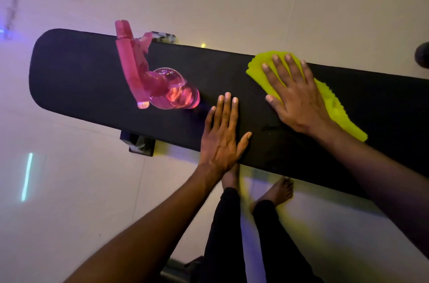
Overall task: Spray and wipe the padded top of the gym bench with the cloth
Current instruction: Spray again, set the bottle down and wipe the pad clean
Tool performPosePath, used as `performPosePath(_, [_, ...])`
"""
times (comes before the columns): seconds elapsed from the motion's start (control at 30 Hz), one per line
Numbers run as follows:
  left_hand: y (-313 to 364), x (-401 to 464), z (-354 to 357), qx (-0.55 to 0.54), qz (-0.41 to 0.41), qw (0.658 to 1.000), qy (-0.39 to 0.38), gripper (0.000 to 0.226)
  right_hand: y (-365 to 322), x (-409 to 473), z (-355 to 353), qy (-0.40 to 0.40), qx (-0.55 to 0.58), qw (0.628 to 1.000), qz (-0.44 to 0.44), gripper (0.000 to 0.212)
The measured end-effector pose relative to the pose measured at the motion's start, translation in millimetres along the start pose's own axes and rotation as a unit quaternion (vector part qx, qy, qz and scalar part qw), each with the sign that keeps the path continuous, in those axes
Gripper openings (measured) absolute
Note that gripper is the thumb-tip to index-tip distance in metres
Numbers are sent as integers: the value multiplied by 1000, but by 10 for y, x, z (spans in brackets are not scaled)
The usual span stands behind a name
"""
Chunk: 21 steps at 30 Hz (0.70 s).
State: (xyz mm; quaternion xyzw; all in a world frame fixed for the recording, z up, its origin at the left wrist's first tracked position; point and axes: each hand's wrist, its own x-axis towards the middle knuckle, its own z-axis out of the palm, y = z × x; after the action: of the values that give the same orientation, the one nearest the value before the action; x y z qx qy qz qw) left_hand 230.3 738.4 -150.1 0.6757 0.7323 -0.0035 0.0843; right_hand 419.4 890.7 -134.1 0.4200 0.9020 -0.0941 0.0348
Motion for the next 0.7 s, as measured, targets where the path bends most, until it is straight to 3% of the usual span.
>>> performPosePath(0.23, [-28, -55, -15, 8, -4, 1000, -8, 81, -485, -469, 95, 21, 27, 986, 162, 74])
performPosePath(0.33, [-101, -74, -2, 0, -3, 1000, -10, 80, -690, -692, 198, -11, 1, 995, 98, 73])
performPosePath(0.5, [-156, -91, 5, -7, 2, 1000, -8, 78, -255, -293, 120, -16, -21, 998, -56, 70])
performPosePath(0.57, [-155, -101, 7, -4, 3, 1000, -9, 77, -204, -228, 104, -8, -7, 1000, -20, 70])
performPosePath(0.7, [-127, -104, -28, -8, -3, 999, -31, 78, -262, -532, 83, 26, 31, 986, 163, 73])
